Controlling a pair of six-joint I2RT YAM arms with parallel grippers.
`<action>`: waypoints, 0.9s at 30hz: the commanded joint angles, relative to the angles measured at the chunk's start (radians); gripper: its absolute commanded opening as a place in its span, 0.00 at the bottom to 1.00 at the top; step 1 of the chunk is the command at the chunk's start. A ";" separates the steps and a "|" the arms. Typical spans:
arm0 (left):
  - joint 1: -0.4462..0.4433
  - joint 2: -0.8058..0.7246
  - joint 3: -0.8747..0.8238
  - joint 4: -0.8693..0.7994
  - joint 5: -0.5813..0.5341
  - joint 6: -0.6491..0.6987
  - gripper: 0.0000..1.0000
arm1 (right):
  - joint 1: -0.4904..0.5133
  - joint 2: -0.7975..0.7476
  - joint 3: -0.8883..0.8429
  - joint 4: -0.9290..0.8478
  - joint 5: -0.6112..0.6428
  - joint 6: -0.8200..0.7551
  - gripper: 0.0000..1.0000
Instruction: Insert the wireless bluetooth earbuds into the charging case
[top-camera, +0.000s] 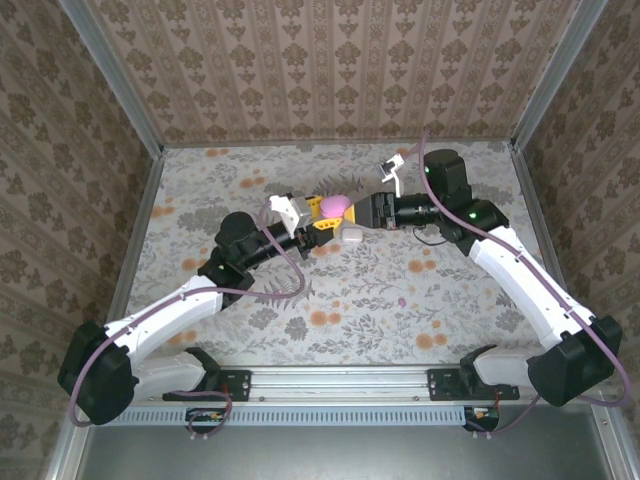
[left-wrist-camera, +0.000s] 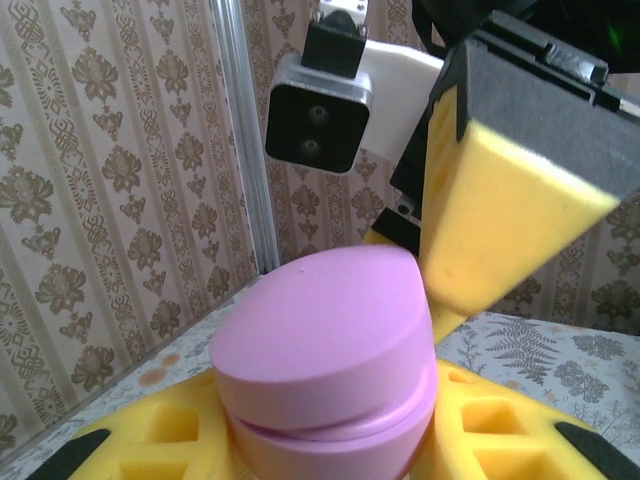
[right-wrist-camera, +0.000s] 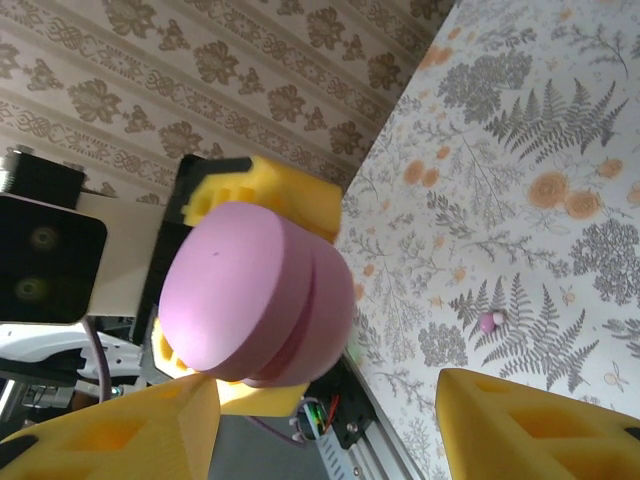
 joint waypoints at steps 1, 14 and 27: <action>-0.009 -0.003 0.032 0.018 0.043 -0.004 0.33 | 0.004 0.006 0.045 0.060 -0.004 0.034 0.61; -0.009 -0.005 0.024 0.020 0.046 -0.007 0.33 | 0.005 0.030 0.075 0.068 0.076 0.064 0.65; -0.009 -0.003 0.019 0.028 0.037 -0.010 0.33 | -0.004 0.003 0.091 0.001 0.198 0.058 0.69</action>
